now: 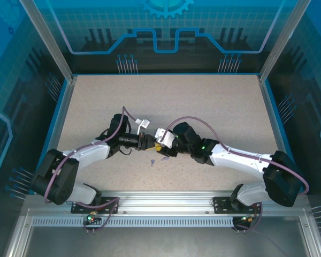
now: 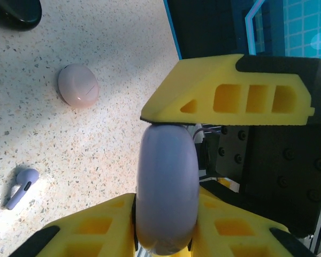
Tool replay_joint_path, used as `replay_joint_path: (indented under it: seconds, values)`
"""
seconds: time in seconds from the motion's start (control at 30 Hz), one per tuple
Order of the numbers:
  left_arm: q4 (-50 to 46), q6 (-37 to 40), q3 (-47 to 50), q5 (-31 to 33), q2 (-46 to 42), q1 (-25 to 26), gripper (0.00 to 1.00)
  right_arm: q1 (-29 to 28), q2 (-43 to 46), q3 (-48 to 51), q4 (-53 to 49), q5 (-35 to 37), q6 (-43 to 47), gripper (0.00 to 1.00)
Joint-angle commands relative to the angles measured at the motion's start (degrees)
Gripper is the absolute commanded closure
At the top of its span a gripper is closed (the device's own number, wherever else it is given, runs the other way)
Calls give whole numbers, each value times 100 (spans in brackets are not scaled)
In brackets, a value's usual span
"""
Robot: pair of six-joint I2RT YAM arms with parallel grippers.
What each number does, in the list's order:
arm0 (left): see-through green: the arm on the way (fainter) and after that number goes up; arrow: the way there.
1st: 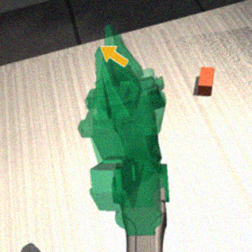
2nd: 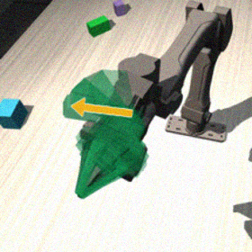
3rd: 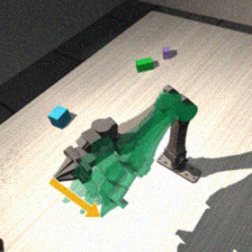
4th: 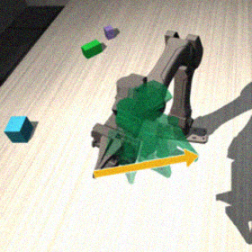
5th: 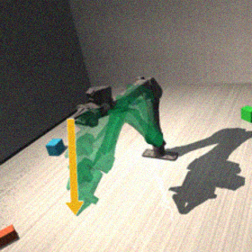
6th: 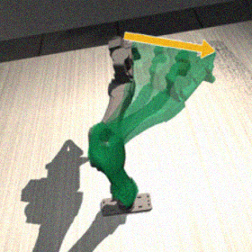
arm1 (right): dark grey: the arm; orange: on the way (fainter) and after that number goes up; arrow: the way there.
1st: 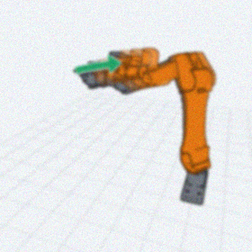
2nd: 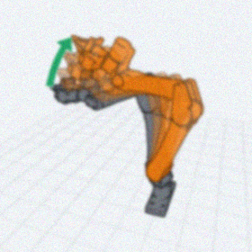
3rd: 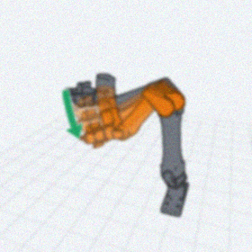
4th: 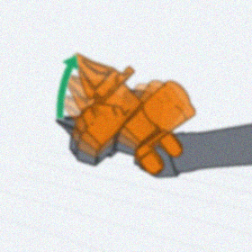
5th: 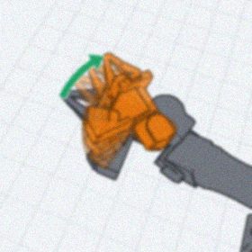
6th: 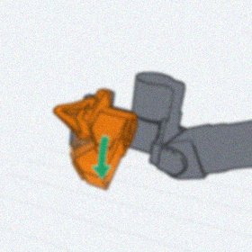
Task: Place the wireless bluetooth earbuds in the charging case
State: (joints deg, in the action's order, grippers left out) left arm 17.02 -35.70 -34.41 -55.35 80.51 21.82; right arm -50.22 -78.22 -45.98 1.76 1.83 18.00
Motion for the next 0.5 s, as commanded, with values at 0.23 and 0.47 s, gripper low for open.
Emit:
replay_joint_path:
  seconds: [0.23,0.47]
  values:
    - [699,485,49,187,-559,98,77,521,1068,164,-305,-820,-503,11]
    - [1653,725,441,774,-1001,151,80,1306,2081,601,251,-1955,-1651,0]
